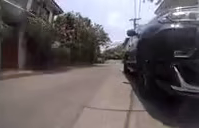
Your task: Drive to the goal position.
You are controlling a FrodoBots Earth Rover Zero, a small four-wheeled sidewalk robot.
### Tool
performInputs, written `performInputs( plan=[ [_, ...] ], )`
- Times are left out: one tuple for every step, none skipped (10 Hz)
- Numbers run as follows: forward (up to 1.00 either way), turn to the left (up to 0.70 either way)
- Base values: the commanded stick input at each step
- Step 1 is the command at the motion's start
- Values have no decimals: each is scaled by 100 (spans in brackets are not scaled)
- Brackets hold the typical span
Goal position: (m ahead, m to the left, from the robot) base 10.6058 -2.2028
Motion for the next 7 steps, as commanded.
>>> performInputs(
  plan=[
    [100,-3],
    [100,-20],
    [100,-40],
    [100,-40],
    [100,-37],
    [100,-12],
    [100,-2]
  ],
)
